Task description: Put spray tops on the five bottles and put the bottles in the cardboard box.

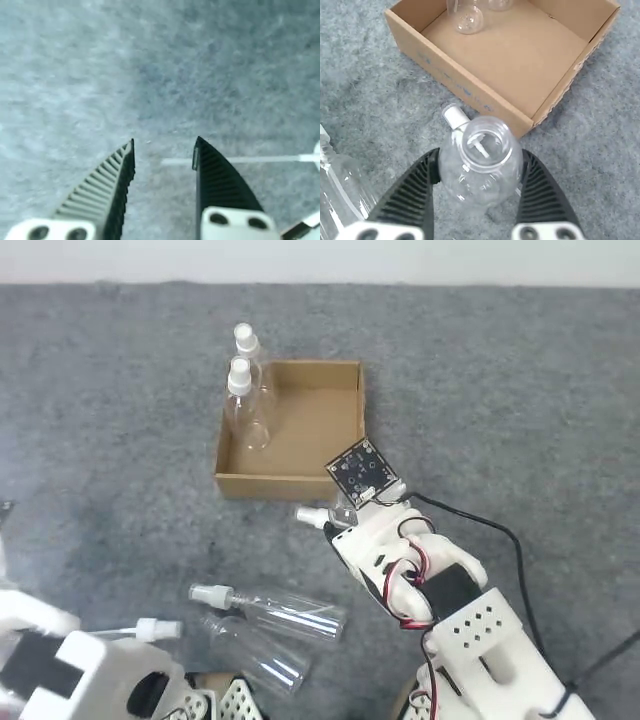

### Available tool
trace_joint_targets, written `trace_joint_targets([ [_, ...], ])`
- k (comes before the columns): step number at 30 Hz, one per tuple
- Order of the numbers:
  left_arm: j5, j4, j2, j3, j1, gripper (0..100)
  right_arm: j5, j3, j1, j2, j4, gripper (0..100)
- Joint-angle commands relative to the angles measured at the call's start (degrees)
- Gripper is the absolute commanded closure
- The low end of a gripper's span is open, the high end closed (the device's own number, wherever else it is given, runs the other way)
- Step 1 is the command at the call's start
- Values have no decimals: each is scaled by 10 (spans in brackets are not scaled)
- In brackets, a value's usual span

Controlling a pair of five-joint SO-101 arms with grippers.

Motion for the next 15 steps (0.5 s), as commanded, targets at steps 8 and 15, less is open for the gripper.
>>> trace_joint_targets([
  [8,-113,59,-11,-97,45,823,0,-7,7,-18,-13,950],
  [15,-302,122,-11,-100,53,823,3,-7,7,-18,-13,950],
])
